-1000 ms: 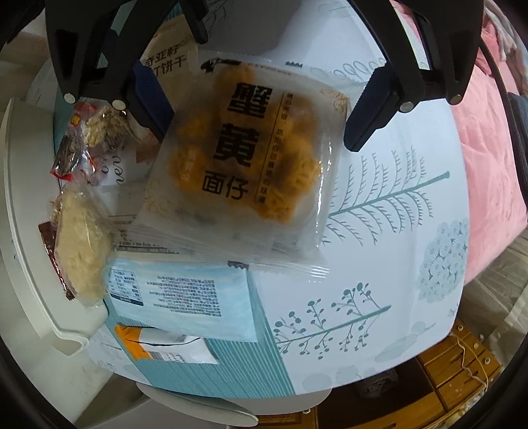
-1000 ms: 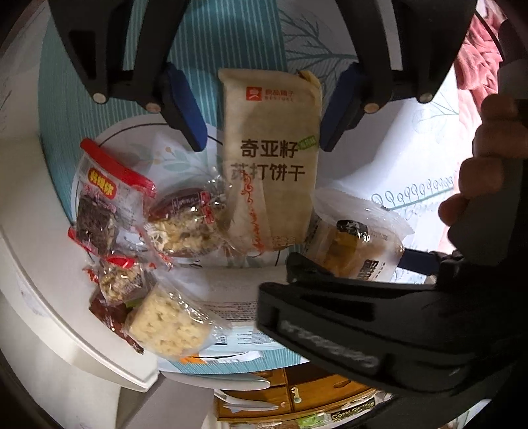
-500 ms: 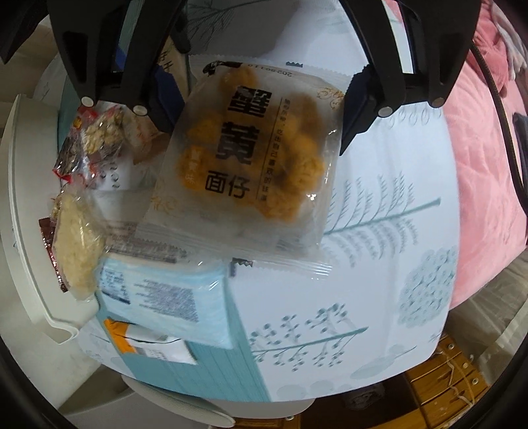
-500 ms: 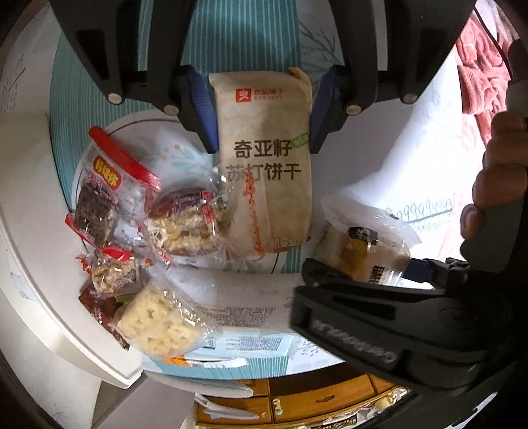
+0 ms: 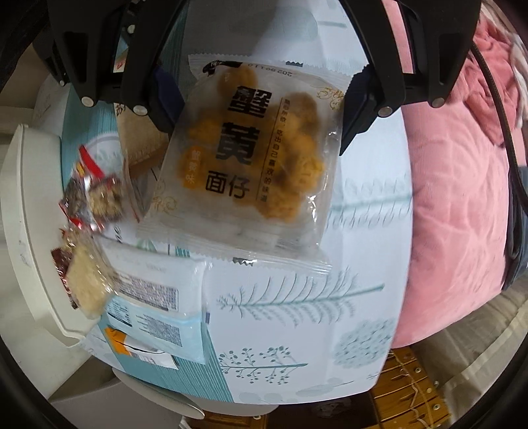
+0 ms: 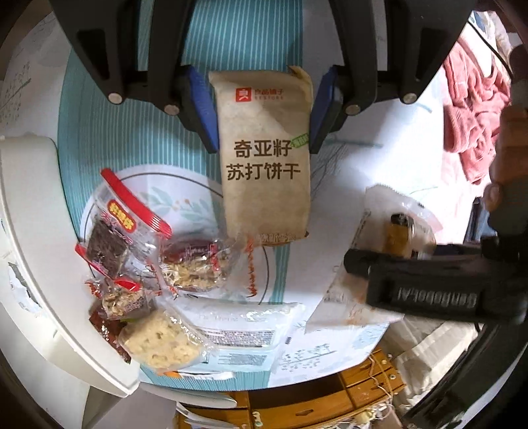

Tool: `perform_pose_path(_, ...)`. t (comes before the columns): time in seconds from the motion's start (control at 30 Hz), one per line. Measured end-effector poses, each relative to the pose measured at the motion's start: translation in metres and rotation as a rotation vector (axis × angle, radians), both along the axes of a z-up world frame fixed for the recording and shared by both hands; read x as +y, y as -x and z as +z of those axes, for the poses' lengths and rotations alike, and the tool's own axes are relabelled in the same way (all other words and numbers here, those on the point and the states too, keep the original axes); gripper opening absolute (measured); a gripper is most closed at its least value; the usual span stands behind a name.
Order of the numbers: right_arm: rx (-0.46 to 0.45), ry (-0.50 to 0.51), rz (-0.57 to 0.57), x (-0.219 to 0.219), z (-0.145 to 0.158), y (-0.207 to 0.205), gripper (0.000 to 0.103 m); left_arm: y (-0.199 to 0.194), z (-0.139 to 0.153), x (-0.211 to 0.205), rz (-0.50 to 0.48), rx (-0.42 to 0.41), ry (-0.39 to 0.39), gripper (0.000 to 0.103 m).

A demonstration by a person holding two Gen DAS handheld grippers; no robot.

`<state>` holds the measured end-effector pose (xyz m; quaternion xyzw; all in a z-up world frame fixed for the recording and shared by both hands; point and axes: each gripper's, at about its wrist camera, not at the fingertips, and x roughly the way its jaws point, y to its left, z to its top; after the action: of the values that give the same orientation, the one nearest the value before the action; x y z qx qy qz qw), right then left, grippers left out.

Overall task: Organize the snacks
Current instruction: 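Carry the beige cracker pack and square snack bag over the white tray with both tools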

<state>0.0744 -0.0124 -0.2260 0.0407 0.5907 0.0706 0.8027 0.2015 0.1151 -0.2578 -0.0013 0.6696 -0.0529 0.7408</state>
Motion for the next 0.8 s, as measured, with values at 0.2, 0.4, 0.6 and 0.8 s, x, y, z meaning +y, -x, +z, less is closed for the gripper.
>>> perform_pose_path(0.2, -0.045, -0.029, 0.027, -0.006, 0.025, 0.018, 0.054, 0.045, 0.029, 0.020, 0.017, -0.032, 0.032, 0.080)
perform_pose_path(0.4, -0.126, -0.040, 0.057, -0.013, 0.060, 0.034, 0.054, 0.073, 0.058, 0.021, 0.042, -0.078, 0.076, 0.080)
perform_pose_path(0.6, -0.193, -0.041, 0.056, -0.032, 0.089, 0.042, 0.054, 0.086, 0.083, 0.011, 0.044, -0.135, 0.117, 0.080)
perform_pose_path(0.8, -0.254, -0.051, 0.048, -0.062, 0.110, 0.046, 0.054, 0.095, 0.101, -0.010, 0.055, -0.170, 0.124, 0.080)
